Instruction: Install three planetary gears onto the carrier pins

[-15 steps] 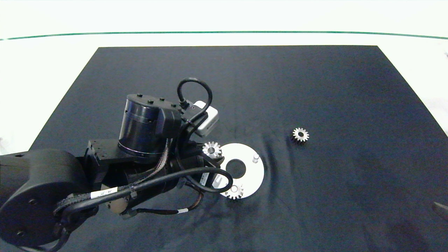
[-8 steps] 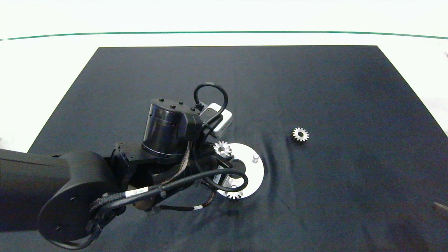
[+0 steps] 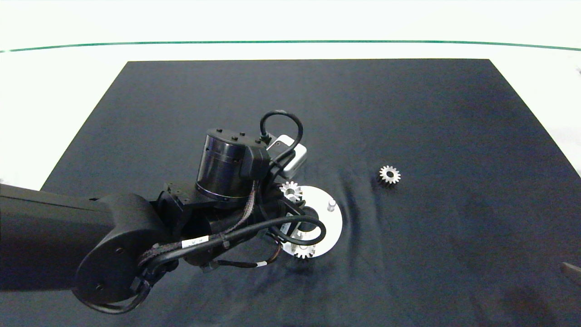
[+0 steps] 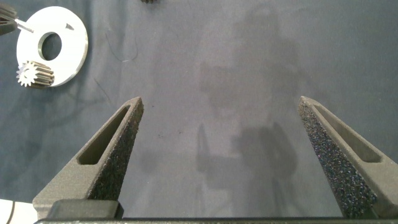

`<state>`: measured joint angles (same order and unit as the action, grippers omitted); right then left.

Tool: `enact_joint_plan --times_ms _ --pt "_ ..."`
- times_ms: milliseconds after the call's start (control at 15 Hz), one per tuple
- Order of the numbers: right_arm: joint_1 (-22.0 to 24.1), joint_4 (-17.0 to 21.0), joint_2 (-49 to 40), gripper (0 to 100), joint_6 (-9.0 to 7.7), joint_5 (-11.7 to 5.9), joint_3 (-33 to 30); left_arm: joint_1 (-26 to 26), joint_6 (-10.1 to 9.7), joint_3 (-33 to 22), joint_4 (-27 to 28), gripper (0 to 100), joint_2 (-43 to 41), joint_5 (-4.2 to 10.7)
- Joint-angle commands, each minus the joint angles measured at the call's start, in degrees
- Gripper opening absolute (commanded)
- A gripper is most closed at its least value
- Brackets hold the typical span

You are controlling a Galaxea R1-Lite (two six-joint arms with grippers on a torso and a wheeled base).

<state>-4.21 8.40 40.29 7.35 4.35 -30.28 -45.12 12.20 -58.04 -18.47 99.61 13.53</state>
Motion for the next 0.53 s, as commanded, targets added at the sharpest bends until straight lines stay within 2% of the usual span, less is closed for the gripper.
enact_joint_plan --times_ms 67,333,533 --pt "0.0 0.0 0.0 100 0.03 0.04 0.0 1.2 0.45 -0.1 -0.6 22 0.7 0.09" --pt "0.0 0.0 0.0 100 0.03 0.04 0.0 2.0 1.51 0.2 -2.1 22 1.6 0.00" --pt "0.0 0.0 0.0 100 0.03 0.04 0.0 2.2 1.51 0.6 -2.2 22 1.6 0.00"
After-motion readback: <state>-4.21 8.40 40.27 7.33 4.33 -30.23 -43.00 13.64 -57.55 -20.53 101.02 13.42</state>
